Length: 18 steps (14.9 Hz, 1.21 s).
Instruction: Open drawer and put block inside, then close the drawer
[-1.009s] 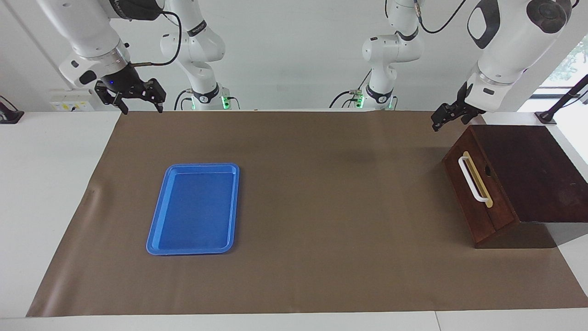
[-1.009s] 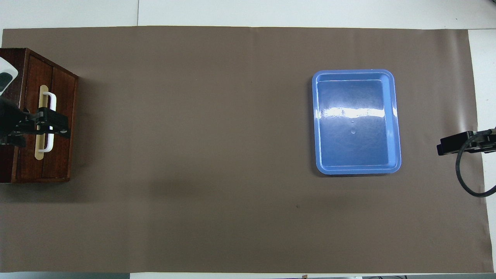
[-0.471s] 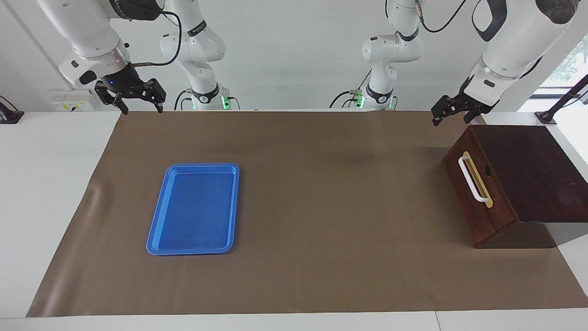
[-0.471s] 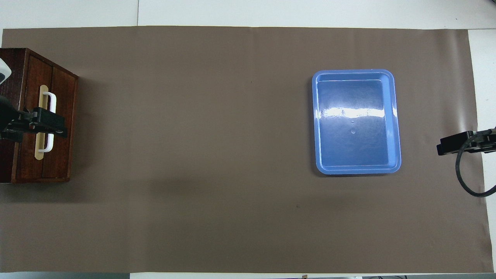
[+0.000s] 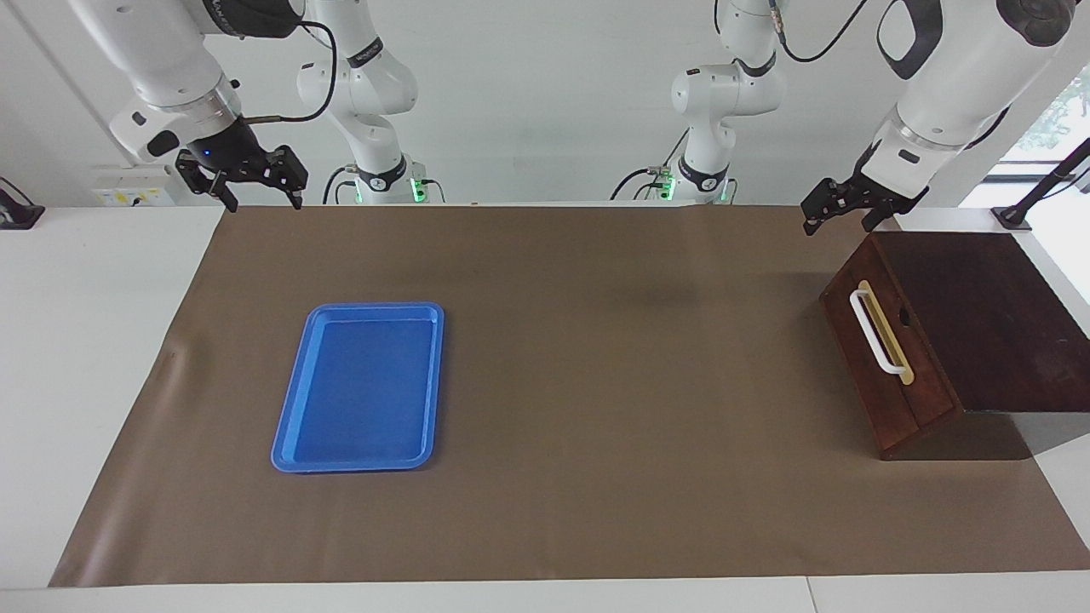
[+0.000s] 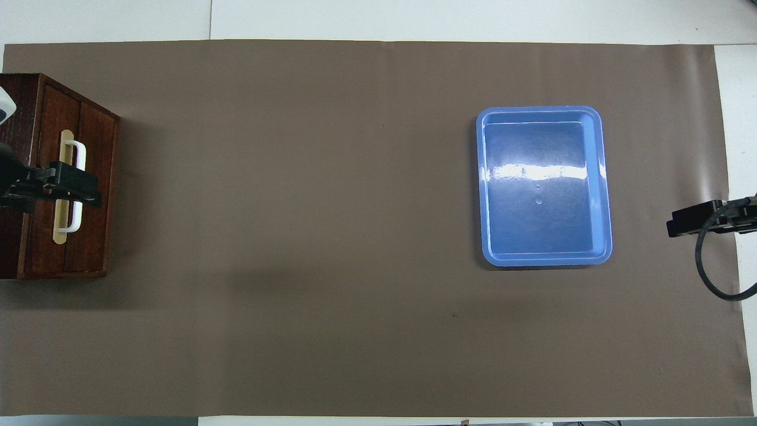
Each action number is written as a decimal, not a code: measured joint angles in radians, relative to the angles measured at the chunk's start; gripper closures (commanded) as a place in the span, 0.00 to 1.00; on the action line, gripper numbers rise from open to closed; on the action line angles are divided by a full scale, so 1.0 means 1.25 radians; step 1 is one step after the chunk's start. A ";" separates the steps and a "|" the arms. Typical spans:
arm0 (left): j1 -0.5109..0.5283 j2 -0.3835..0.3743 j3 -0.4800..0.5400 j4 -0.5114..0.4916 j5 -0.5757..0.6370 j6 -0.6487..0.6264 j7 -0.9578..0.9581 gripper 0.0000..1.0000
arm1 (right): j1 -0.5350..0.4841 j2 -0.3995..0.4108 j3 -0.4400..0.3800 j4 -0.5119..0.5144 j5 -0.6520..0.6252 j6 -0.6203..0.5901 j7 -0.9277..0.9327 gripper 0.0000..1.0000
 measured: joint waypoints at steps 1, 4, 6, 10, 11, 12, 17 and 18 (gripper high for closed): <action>0.002 0.000 0.000 0.000 0.000 0.004 0.002 0.00 | 0.000 0.000 0.000 0.000 0.000 0.000 0.000 0.00; 0.003 0.000 0.000 0.001 0.000 0.024 0.004 0.00 | 0.000 0.000 0.000 0.000 0.000 0.000 0.000 0.00; 0.003 0.000 0.000 0.001 0.000 0.029 0.005 0.00 | 0.000 0.000 0.000 0.000 0.000 0.000 0.000 0.00; 0.003 0.000 0.000 0.001 0.000 0.030 0.005 0.00 | 0.000 0.000 0.000 0.000 0.000 0.000 0.000 0.00; 0.003 0.000 0.000 0.001 0.000 0.030 0.005 0.00 | 0.000 0.000 0.000 0.000 0.000 0.000 0.000 0.00; 0.003 0.000 0.000 0.001 0.000 0.030 0.005 0.00 | 0.000 0.000 0.000 0.000 0.000 0.000 0.000 0.00; 0.003 0.000 0.000 0.001 0.000 0.035 0.005 0.00 | 0.000 0.000 0.000 0.000 0.000 0.000 0.000 0.00; 0.003 0.000 0.000 0.001 0.000 0.035 0.005 0.00 | 0.000 0.000 0.000 0.000 0.000 0.000 0.000 0.00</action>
